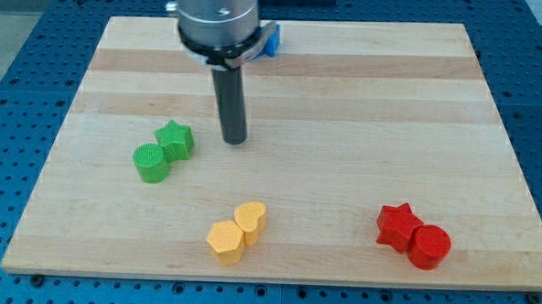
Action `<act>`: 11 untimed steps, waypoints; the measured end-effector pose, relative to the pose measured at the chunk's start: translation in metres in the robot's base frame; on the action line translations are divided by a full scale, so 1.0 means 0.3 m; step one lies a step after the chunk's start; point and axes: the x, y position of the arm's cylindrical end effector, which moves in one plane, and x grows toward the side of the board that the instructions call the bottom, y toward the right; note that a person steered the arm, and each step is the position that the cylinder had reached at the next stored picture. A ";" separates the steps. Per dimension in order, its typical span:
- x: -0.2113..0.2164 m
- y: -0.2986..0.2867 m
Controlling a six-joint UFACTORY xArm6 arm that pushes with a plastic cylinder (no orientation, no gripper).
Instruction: Slide the green star along with the green circle towards the bottom left
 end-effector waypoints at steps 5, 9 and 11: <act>0.119 -0.214; 0.249 -0.355; 0.110 0.147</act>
